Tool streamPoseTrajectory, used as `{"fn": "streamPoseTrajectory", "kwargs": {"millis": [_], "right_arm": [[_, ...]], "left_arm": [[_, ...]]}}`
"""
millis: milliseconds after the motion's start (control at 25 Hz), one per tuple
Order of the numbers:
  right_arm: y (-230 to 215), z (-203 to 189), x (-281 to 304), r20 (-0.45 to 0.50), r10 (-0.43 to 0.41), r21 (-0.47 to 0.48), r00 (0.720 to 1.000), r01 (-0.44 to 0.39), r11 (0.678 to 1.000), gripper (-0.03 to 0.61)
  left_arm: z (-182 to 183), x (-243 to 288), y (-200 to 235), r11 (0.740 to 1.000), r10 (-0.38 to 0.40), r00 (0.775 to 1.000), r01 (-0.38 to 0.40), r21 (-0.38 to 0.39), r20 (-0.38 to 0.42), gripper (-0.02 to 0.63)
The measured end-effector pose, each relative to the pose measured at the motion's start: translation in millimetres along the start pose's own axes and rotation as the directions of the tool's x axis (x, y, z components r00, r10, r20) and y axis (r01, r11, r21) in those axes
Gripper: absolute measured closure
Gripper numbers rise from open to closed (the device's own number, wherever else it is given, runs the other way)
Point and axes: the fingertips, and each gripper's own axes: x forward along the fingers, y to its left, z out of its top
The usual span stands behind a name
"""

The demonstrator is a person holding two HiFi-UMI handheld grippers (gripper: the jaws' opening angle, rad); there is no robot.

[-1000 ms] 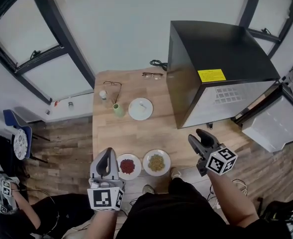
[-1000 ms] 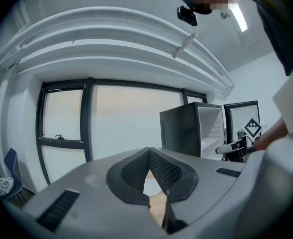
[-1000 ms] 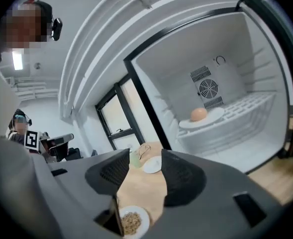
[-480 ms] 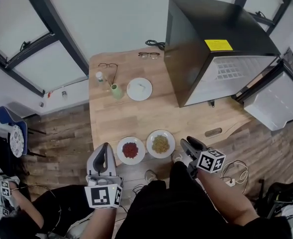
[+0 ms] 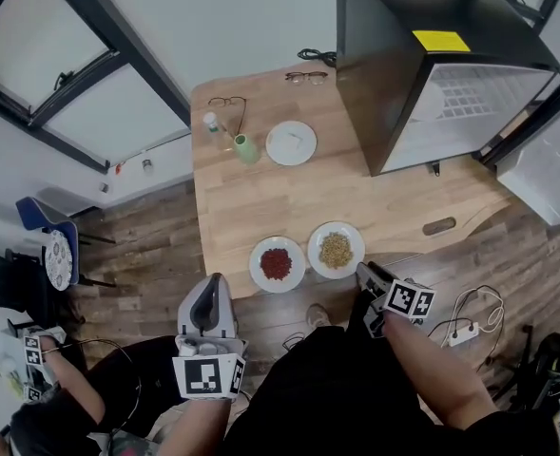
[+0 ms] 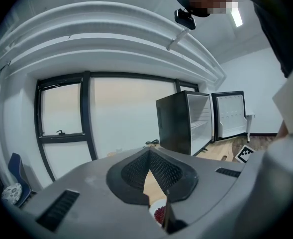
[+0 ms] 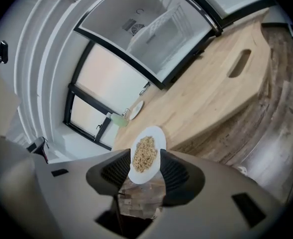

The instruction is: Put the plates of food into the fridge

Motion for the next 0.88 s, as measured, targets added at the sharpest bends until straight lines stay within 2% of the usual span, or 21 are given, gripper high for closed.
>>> {"fn": "streamPoseTrajectory", "kwargs": {"millis": [160, 440, 480, 560, 600, 880], "right_arm": [[-13.3, -15.5, 14.7, -0.018, -0.017, 0.046, 1.0, 0.017, 0.999, 0.377], [-23.0, -25.1, 37.1, -0.029, -0.015, 0.11, 0.999, 0.018, 0.994, 0.377], [-22.9, -25.7, 39.6, -0.031, -0.013, 0.115, 0.999, 0.016, 0.993, 0.385], [-24.2, -26.5, 42.7, -0.032, -0.012, 0.136, 0.999, 0.016, 0.991, 0.474], [-24.5, -26.2, 43.6, -0.029, -0.004, 0.155, 1.0, 0.008, 0.988, 0.493], [-4.2, -12.2, 38.0, 0.053, 0.102, 0.28, 0.993, -0.113, 0.953, 0.546]], "left_arm": [[4.9, -1.1, -8.4, 0.999, -0.026, 1.0, 0.026, 0.033, 0.0, 0.611], [8.5, -7.6, 2.4, 0.998, 0.004, 1.0, -0.004, 0.065, -0.007, 0.611], [7.0, -8.0, 3.0, 0.998, 0.006, 1.0, -0.006, 0.068, -0.011, 0.611], [3.7, -8.2, 3.2, 0.998, 0.01, 1.0, -0.008, 0.07, -0.022, 0.611], [2.7, -8.1, 2.8, 0.998, 0.01, 1.0, -0.008, 0.069, -0.025, 0.611], [1.1, -7.4, 1.2, 0.999, -0.002, 1.0, 0.003, 0.053, -0.02, 0.611]]}}
